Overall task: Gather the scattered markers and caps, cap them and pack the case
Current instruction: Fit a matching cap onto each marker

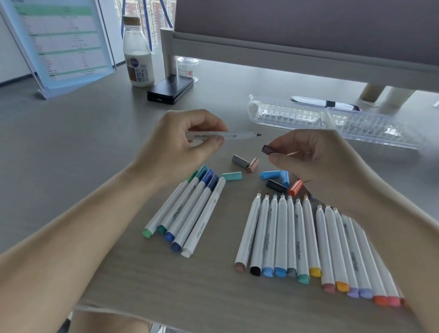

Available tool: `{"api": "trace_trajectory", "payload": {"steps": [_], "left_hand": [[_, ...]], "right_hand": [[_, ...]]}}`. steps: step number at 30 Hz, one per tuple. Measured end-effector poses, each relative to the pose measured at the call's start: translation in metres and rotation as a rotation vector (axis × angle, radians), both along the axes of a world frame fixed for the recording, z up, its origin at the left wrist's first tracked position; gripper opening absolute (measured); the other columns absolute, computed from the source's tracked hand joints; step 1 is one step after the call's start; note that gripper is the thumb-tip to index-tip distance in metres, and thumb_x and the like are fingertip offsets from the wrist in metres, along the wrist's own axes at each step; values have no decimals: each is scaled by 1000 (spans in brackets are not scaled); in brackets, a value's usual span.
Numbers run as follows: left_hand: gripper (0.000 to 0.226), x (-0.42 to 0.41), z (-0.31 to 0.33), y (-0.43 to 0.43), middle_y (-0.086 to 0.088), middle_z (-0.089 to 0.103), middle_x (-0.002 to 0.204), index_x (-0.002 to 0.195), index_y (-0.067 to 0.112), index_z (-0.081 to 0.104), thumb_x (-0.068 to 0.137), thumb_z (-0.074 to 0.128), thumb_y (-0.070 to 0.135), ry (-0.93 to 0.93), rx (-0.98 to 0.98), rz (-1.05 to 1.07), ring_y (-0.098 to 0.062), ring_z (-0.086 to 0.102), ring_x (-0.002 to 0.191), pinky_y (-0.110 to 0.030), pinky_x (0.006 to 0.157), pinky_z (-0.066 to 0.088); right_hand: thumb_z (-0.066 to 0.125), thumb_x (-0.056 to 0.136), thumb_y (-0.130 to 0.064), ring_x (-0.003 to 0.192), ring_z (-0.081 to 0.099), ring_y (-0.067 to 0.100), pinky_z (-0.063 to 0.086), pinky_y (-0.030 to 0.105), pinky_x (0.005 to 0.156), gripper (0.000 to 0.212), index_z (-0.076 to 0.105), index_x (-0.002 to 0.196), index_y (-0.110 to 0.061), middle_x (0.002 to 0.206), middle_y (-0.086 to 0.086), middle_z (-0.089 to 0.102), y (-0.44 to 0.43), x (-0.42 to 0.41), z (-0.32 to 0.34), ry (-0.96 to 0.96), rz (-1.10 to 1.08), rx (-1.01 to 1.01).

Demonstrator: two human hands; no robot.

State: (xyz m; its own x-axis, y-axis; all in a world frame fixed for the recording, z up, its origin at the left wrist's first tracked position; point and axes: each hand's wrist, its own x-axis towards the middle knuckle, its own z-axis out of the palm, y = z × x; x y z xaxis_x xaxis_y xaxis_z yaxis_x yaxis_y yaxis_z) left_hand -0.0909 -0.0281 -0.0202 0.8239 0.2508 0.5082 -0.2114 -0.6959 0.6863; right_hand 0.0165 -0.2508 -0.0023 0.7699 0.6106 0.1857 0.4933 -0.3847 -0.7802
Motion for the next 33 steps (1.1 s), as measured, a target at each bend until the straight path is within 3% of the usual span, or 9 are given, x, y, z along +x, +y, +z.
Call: {"api": "trace_trajectory", "payload": {"steps": [5, 11, 21, 26, 30, 33], "left_hand": [[12, -2, -2, -1, 17, 76, 92, 99, 27, 80, 93, 74, 19, 36, 73, -23, -4, 71, 94, -26, 90, 52], [13, -3, 0, -4, 17, 76, 95, 101, 23, 80, 93, 74, 16, 29, 110, -82, -3, 70, 97, -13, 89, 48], [8, -2, -3, 3, 11, 73, 90, 98, 17, 77, 92, 76, 12, 60, 19, -183, -10, 69, 89, -20, 81, 51], [7, -3, -1, -1, 14, 72, 91, 100, 19, 76, 94, 74, 16, 54, 50, -164, -7, 67, 88, -14, 77, 49], [8, -6, 6, -4, 17, 74, 89, 101, 22, 78, 97, 72, 24, 28, 192, -105, -2, 68, 87, -11, 77, 47], [9, -14, 27, -6, 17, 73, 76, 89, 25, 80, 92, 77, 33, 50, 398, -36, 3, 67, 75, -12, 72, 48]], "right_hand": [[73, 92, -21, 70, 67, -3, 52, 29, 73, 12, 77, 94, -33, 87, -23, 76, -1, 2, -2, -15, 10, 20], [74, 91, -18, 87, 74, 4, 59, 45, 92, 15, 78, 95, -31, 91, -18, 78, 2, -3, -2, -74, 61, 9], [79, 88, -17, 77, 73, 0, 61, 28, 77, 19, 80, 94, -35, 82, -20, 77, 7, -13, -8, -171, 134, 35], [78, 89, -17, 81, 74, 5, 62, 40, 83, 18, 80, 95, -35, 84, -18, 78, 6, -10, -6, -201, 124, 43], [76, 91, -16, 83, 73, 7, 60, 40, 85, 19, 79, 95, -35, 86, -18, 77, 7, -9, -4, -241, 96, 89], [74, 92, -17, 85, 70, 6, 59, 39, 86, 20, 78, 100, -35, 89, -22, 76, 8, -10, -4, -258, 85, 90]]}}
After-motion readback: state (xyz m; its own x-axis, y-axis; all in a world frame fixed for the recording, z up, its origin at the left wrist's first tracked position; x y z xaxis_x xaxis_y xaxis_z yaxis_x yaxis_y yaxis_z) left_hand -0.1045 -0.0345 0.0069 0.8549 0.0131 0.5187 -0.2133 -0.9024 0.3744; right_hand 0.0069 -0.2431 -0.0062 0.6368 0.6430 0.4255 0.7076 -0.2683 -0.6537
